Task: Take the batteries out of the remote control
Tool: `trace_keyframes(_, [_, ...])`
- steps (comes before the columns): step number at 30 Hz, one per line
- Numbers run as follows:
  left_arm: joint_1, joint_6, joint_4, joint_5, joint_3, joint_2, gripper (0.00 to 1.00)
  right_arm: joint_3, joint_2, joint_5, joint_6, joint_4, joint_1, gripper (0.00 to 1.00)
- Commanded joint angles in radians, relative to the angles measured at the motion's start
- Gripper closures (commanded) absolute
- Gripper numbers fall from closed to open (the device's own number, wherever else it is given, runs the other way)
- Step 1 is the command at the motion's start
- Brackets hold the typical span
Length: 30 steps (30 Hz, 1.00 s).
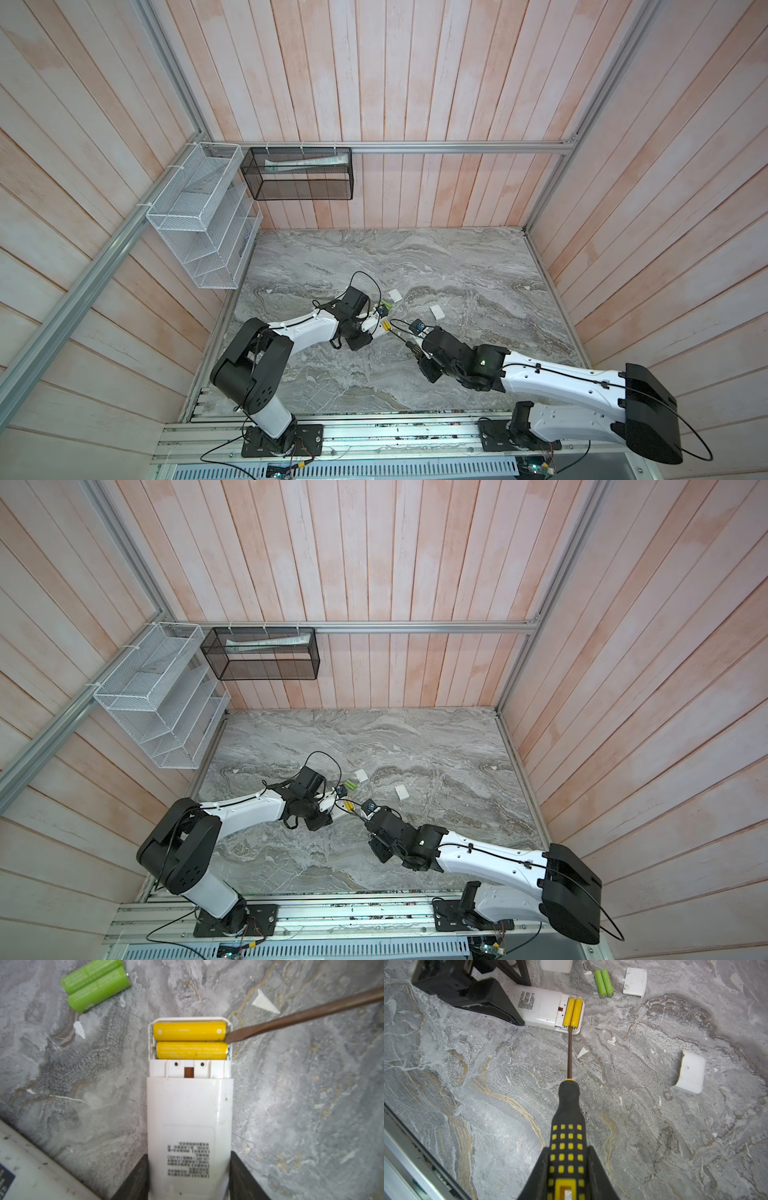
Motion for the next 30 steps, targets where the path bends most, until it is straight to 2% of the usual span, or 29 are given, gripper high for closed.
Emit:
trace_keyframes(1, [0.018,0.015,-0.067,-0.057,-0.004,0.038,0.49,0.021,-0.019,0.009,0.008,-0.009,0.009,1.0])
trace_keyframes(10, [0.019,0.016,-0.069,-0.056,-0.004,0.038,0.48,0.011,-0.046,0.001,0.012,0.003,0.011,1.0])
trace_keyframes(30, [0.018,0.013,-0.078,-0.056,0.001,0.038,0.48,0.003,0.015,0.008,0.009,0.017,0.01,1.0])
